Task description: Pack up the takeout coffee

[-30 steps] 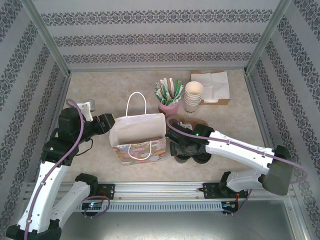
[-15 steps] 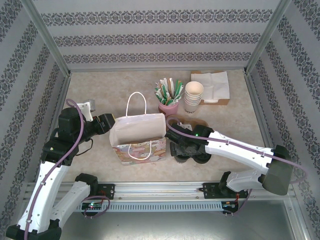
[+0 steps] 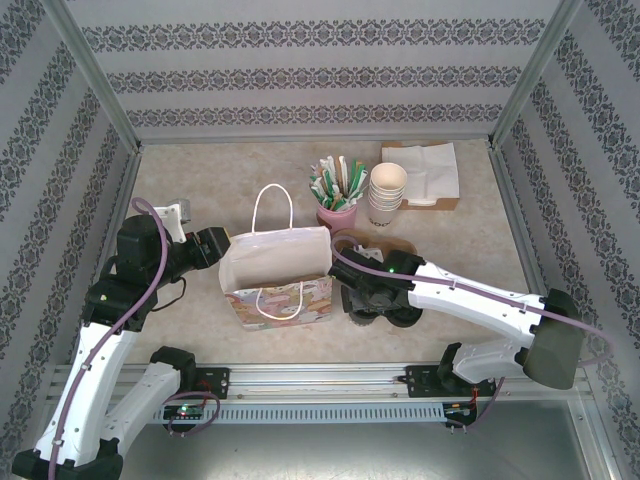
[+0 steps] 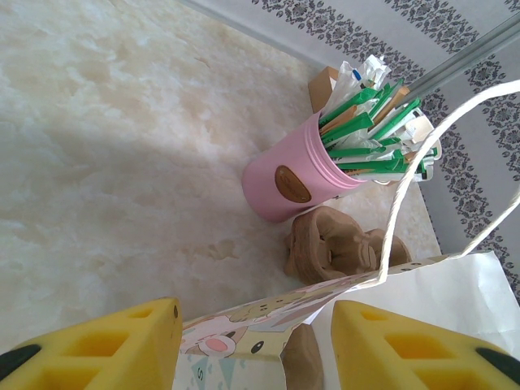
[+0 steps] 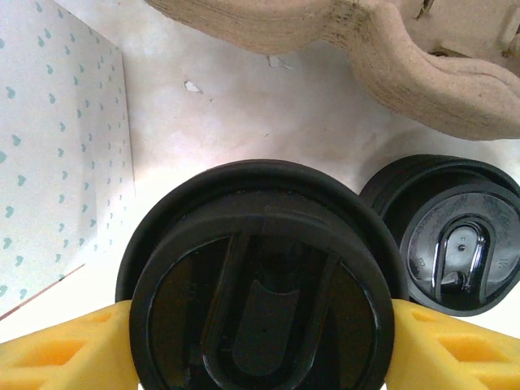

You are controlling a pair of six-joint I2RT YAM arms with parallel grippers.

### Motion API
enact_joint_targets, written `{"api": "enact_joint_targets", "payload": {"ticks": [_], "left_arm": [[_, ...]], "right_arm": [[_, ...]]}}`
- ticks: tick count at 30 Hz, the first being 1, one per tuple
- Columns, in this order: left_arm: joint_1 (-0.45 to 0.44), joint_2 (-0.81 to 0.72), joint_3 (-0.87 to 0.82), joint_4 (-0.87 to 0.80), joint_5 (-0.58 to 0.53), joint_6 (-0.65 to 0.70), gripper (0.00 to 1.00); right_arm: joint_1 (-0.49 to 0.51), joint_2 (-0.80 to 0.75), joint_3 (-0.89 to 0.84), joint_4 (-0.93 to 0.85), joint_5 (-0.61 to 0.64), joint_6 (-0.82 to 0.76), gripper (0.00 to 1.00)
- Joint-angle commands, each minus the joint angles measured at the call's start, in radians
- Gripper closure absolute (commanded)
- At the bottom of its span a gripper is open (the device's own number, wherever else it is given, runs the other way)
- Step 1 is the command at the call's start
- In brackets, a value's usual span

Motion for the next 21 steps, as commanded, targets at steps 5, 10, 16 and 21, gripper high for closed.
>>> {"api": "enact_joint_targets", "payload": {"ticks": [5, 10, 16, 21], "left_arm": [[-0.004, -0.013, -0.004, -0.008, 0.009, -0.006, 0.48], [-0.004, -0.009, 0.007, -0.007, 0.017, 0.002, 0.48], [-0.004, -0.01, 0.027, -0.013, 0.028, 0.023, 0.48], [-0.004, -0.008, 0.037, -0.014, 0.034, 0.026, 0.48]], "right_arm": [[0.008, -0.072, 0.018, -0.021, 0.063, -0.114, 0.36], [0.007, -0.151, 0.057, -0.025, 0.061, -0.242, 0.36], [0.004, -0.312, 0.088, -0.04, 0.121, -0.395, 0.43], [0.002, -0.428, 0.14, -0.021, 0.128, -0.55, 0.43]]}}
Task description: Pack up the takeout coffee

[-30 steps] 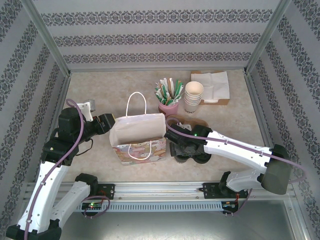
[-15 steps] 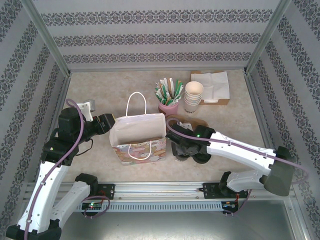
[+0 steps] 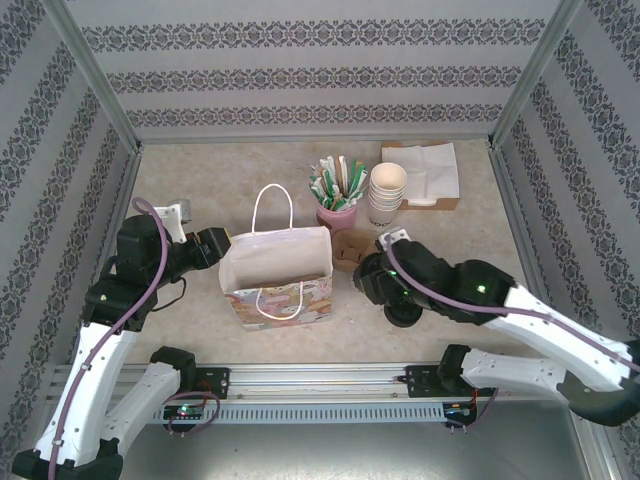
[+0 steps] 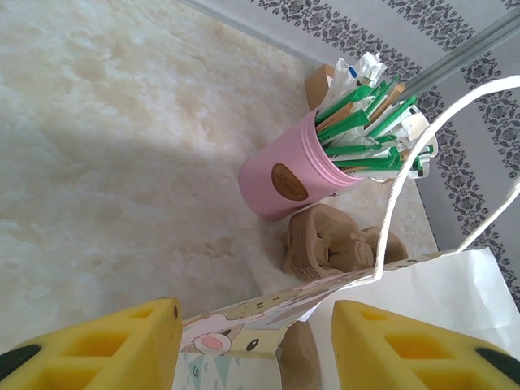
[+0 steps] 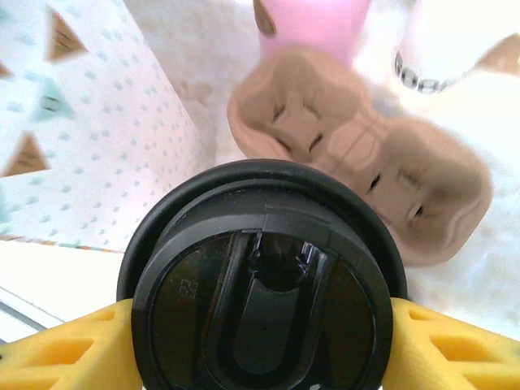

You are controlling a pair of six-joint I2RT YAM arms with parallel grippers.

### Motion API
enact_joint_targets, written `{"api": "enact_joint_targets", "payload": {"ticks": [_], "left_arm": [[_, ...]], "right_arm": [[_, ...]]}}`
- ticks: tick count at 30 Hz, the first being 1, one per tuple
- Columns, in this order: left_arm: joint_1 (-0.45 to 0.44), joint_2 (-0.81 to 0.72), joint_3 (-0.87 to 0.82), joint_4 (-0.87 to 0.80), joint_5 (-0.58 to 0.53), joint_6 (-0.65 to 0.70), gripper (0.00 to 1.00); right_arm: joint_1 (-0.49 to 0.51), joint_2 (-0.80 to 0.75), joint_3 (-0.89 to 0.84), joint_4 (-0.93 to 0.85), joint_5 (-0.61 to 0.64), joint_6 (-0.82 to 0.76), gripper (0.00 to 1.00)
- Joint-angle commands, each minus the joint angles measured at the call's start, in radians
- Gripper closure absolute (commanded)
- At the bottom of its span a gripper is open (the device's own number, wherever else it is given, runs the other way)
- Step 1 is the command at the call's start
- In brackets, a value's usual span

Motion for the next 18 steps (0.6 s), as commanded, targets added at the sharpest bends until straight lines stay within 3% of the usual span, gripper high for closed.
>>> {"api": "enact_joint_targets", "payload": {"ticks": [1, 8, 18], "left_arm": [[-0.003, -0.007, 0.038, -0.014, 0.023, 0.026, 0.48], [-0.004, 0.0, 0.056, -0.026, 0.045, 0.043, 0.48], [-0.003, 0.009, 0.073, -0.054, 0.086, 0.069, 0.48]], "right_arm": [[0.003, -0.052, 0.068, -0.008, 0.048, -0.157, 0.43], [-0.001, -0.003, 0.275, -0.066, 0.063, -0.375, 0.46], [-0.002, 0.221, 0.598, -0.092, -0.113, -0.634, 0.48]]}}
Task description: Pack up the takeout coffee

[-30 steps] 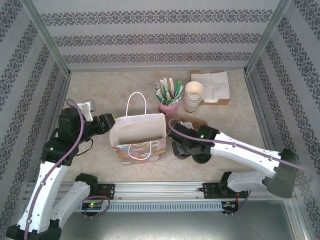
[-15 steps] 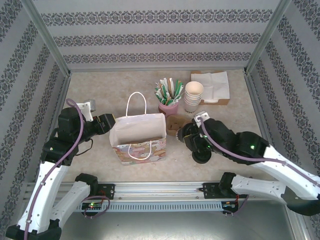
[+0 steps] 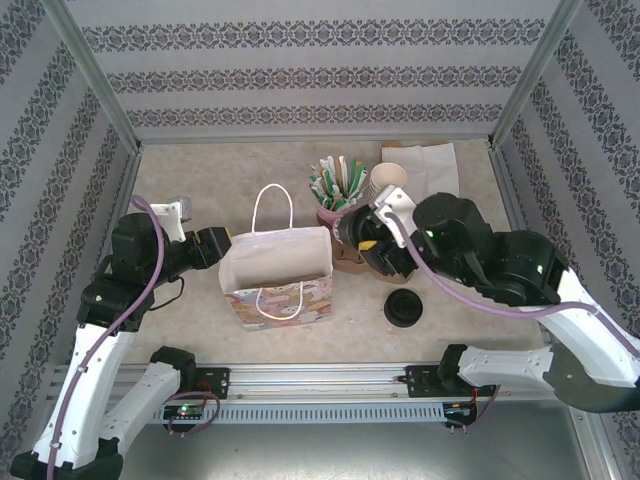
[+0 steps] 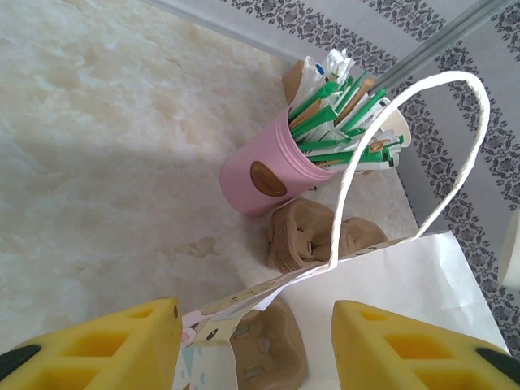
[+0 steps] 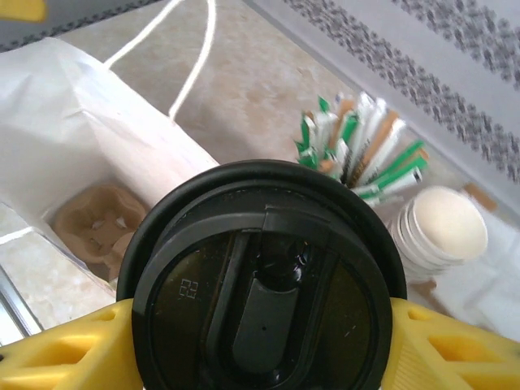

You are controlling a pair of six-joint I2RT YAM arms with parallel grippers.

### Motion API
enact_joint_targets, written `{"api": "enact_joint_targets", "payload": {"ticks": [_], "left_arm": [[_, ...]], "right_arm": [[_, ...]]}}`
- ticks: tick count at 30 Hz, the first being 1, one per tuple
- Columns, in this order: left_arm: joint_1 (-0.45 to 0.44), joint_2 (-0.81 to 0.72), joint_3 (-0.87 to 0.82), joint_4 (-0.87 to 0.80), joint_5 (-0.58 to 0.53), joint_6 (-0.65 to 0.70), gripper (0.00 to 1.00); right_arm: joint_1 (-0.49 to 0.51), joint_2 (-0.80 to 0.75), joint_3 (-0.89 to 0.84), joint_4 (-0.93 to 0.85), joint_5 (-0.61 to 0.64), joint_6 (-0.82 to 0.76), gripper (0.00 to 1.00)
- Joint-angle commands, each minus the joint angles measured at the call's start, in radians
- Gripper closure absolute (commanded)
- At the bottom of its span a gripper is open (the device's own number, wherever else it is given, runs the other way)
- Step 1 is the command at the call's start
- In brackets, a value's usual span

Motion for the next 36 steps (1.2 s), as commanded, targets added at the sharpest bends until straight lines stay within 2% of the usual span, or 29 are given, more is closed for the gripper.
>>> {"api": "enact_joint_targets", "payload": {"ticks": [1, 7, 14, 22, 27, 36], "left_arm": [[-0.004, 0.003, 0.032, -0.037, 0.04, 0.036, 0.48], [-0.004, 0.004, 0.032, -0.061, 0.064, 0.055, 0.48], [-0.005, 0.003, 0.032, -0.088, 0.092, 0.086, 0.48], [-0.004, -0.001, 0.013, -0.083, 0.109, 0.101, 0.48], [-0.004, -0.006, 0.001, -0.072, 0.118, 0.099, 0.48], [-0.005, -0.003, -0.001, -0.075, 0.119, 0.108, 0.48]], "right_arm": [[-0.002, 0.065, 0.093, -0.012, -0.087, -0.143, 0.48], [-0.009, 0.189, 0.203, -0.02, -0.255, -0.238, 0.48], [-0.074, 0.306, 0.301, -0.12, -0.463, -0.326, 0.48], [-0.111, 0.452, 0.423, -0.274, -0.545, -0.451, 0.48], [-0.126, 0.519, 0.457, -0.309, -0.585, -0.525, 0.48], [-0.126, 0.638, 0.574, -0.388, -0.59, -0.644, 0.46]]}}
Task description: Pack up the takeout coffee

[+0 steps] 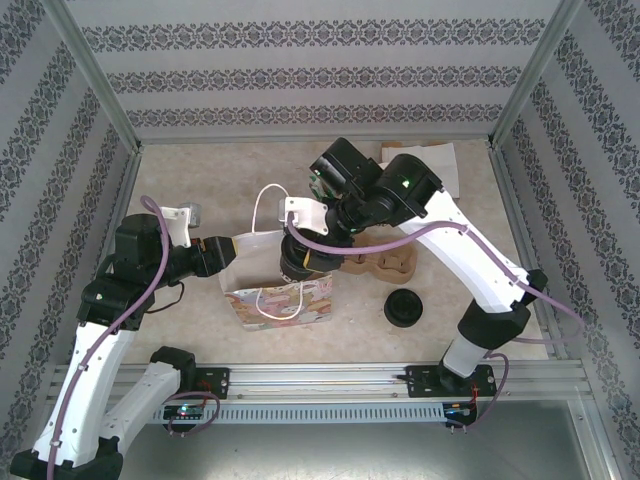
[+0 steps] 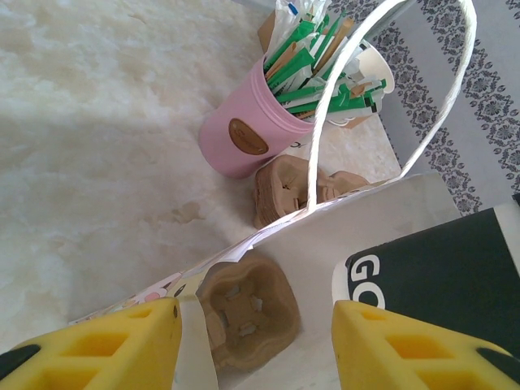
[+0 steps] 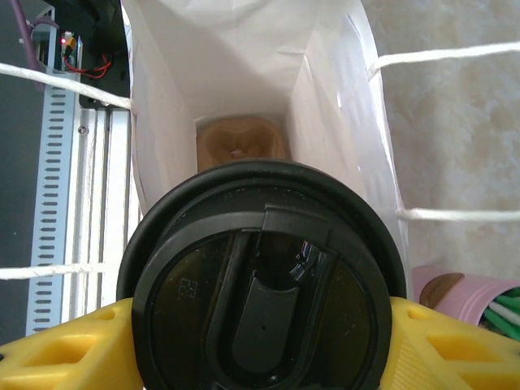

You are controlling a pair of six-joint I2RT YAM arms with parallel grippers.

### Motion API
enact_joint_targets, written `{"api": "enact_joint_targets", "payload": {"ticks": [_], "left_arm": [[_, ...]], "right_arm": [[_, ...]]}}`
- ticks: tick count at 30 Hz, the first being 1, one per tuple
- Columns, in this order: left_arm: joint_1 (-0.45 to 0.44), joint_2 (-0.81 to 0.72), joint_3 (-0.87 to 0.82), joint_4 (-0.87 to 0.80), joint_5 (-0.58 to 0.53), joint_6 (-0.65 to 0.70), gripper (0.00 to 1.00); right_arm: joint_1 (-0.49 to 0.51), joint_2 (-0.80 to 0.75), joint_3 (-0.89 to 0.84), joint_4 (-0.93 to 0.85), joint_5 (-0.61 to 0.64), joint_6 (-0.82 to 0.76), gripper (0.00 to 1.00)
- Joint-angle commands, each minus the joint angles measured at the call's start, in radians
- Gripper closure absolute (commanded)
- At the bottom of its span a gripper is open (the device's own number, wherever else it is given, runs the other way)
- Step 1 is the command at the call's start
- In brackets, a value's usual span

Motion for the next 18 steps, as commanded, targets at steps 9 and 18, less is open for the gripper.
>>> {"api": "enact_joint_targets", "payload": {"ticks": [9, 18], "left_arm": [[-0.005, -0.007, -0.005, -0.019, 0.017, 0.03, 0.48], [-0.005, -0.001, -0.003, -0.021, 0.02, 0.027, 0.48]], "right_arm": [[-0.007, 0.121, 0.119, -0.117, -0.029, -0.142, 0.47], [-0.006, 0.168, 0.119, -0.131, -0.014, -0.146, 0.48]]}}
